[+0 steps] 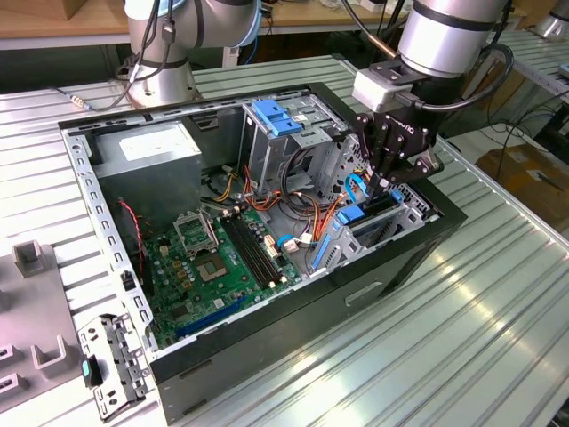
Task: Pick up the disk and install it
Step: 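Insert the second disk wire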
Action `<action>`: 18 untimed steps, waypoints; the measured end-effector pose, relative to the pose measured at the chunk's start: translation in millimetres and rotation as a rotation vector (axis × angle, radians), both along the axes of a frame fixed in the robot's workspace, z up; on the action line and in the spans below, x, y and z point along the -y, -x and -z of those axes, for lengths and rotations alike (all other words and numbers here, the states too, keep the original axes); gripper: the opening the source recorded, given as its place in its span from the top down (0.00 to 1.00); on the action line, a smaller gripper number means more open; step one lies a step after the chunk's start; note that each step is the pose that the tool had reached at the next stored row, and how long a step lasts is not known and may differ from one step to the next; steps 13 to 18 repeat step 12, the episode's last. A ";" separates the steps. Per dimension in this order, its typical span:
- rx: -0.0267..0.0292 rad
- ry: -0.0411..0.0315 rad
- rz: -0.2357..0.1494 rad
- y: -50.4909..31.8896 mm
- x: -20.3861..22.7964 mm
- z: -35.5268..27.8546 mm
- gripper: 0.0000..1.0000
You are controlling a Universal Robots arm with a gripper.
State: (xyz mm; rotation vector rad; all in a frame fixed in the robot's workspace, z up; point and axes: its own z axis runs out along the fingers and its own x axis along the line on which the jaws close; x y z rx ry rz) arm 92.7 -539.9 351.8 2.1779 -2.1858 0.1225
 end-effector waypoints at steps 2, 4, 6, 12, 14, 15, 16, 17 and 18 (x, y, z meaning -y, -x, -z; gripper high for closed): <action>0.0000 0.0000 0.000 0.0 0.0 -0.3 0.89; 0.0000 0.0000 0.000 0.0 0.0 -2.3 0.89; 0.0000 -0.0003 0.000 0.0 0.0 -4.1 0.89; 0.0000 -0.0001 0.000 0.0 0.0 -4.5 0.89; 0.0000 -0.0001 0.000 0.0 0.0 -4.5 0.89; 0.0000 -0.0001 0.000 0.0 0.0 -4.5 0.89; 0.0000 -0.0001 0.000 0.0 0.0 -4.5 0.89; 0.0000 -0.0001 0.000 0.0 0.0 -4.5 0.89; 0.0000 -0.0001 0.000 0.0 0.0 -4.5 0.89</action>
